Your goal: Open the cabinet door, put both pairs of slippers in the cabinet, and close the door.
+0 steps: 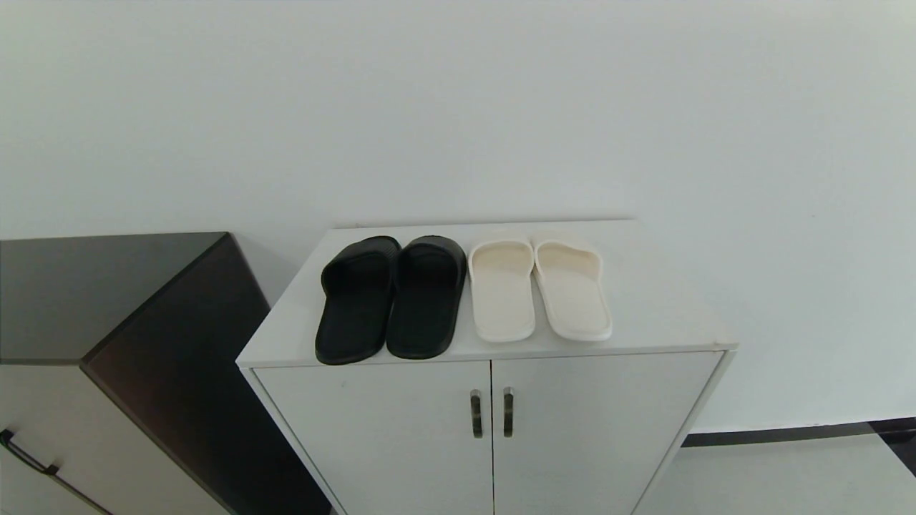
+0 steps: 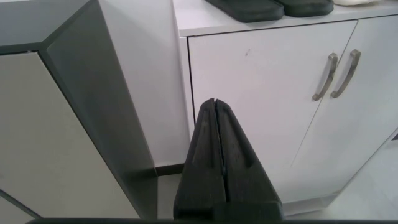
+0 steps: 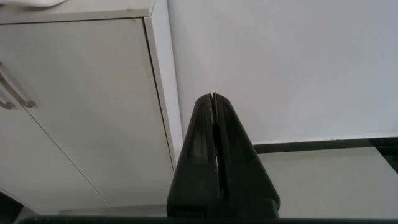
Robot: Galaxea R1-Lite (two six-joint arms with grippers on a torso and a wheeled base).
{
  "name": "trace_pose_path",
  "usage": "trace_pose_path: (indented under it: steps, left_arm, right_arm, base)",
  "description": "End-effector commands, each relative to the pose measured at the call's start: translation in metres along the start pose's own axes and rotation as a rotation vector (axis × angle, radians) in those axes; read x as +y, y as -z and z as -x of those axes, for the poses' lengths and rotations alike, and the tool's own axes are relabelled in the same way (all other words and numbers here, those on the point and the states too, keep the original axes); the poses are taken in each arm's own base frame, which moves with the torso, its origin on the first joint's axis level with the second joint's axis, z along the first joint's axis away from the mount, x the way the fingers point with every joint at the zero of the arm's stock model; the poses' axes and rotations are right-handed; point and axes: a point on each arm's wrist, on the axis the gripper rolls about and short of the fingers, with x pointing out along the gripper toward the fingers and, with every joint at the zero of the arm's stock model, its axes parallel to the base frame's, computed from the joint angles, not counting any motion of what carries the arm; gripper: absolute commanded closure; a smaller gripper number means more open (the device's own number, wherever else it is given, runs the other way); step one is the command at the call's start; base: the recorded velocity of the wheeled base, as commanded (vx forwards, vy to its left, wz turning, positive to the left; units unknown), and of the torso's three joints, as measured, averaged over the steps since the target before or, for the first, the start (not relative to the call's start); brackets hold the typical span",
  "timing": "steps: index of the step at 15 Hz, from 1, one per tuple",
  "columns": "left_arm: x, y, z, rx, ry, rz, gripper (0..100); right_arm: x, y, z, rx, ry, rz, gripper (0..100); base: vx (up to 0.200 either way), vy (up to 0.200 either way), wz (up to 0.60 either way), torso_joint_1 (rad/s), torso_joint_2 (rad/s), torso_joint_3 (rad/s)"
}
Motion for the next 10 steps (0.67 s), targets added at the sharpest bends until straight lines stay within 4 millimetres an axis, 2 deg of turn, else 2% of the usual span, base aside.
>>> trace_pose_path:
  steps: [1,2,3,4,5,7,10]
  left_arm:
    - [0.0,0.0,0.0,0.0,0.0,-0.001,100]
    - [0.0,0.0,0.0,0.0,0.0,-0.003,100]
    - [0.0,0.0,0.0,0.0,0.0,-0.005,100]
    - [0.0,0.0,0.0,0.0,0.0,-0.003,100]
    - [0.0,0.0,0.0,0.0,0.0,-0.005,100]
    - [0.0,0.0,0.0,0.0,0.0,-0.003,100]
    - [0.0,0.0,0.0,0.0,0.0,-0.003,100]
  right_arm:
    - [0.0,0.0,0.0,-0.001,-0.007,0.001,100]
    - [0.0,-0.002,0.0,-0.015,-0.013,-0.001,100]
    - [-0.001,-0.042,0.011,-0.139,-0.035,-0.058,100]
    - [-0.002,-0.071,0.019,-0.183,-0.061,-0.133,100]
    - [-0.002,-0.111,0.022,-0.125,-0.169,-0.188,100]
    - [0.004,-0.119,-0.003,0.063,-0.34,-0.193,100]
    - [0.01,-0.129,-0.064,0.204,-0.445,-0.198,100]
  base:
    - [0.0,0.0,0.0,0.0,0.0,0.0]
    - [0.0,0.0,0.0,0.0,0.0,0.0]
    - [0.0,0.0,0.0,0.0,0.0,0.0]
    - [0.0,0.0,0.0,0.0,0.0,0.0]
    - [0.0,0.0,0.0,0.0,0.0,0.0]
    - [0.0,0.0,0.0,0.0,0.0,0.0]
    - [0.0,0.0,0.0,0.0,0.0,0.0]
